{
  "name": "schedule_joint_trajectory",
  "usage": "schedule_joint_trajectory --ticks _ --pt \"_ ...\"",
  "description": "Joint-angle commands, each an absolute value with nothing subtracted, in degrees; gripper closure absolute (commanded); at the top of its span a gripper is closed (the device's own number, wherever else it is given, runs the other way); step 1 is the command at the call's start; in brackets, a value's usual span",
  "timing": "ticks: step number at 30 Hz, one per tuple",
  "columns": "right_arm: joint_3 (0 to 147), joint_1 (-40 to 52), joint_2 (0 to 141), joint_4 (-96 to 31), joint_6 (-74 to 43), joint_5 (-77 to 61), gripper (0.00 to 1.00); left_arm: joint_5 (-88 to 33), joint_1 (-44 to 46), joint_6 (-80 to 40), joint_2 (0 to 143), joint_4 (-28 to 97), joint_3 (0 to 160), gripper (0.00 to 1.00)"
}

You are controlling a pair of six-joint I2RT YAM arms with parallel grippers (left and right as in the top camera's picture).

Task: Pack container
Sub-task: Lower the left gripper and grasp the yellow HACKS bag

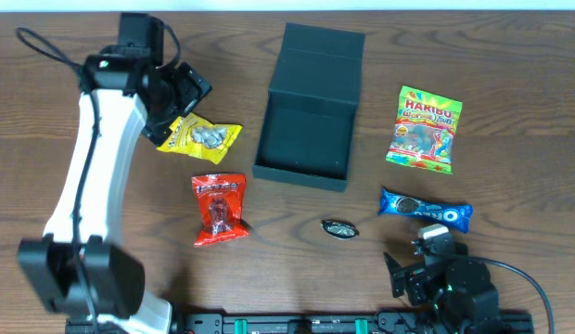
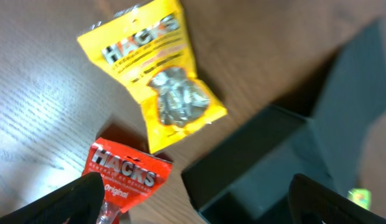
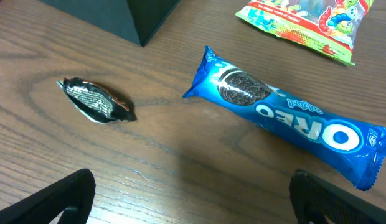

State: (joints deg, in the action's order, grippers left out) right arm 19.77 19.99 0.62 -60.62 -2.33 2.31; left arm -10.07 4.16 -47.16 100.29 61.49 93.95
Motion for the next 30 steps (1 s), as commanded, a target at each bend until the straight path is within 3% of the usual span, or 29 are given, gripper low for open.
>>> schedule_joint_trajectory --ticks 1,12,26,30 --pt "20.18 19.57 0.45 -60.90 -2.07 2.09 0.01 -10.81 3.88 -49.95 107.13 61.54 94.61 0.05" --pt "20.18 19.57 0.43 -60.90 -2.07 2.09 0.01 -14.63 3.79 -52.56 119.52 57.56 94.61 0.05" --pt "20.18 19.57 0.43 -60.90 -2.07 2.09 0.01 -8.78 3.77 -52.75 122.26 58.26 94.61 0.04" --pt "20.18 19.57 0.45 -60.90 -2.07 2.09 0.01 -7.35 3.77 -52.80 122.37 58.28 94.59 0.00"
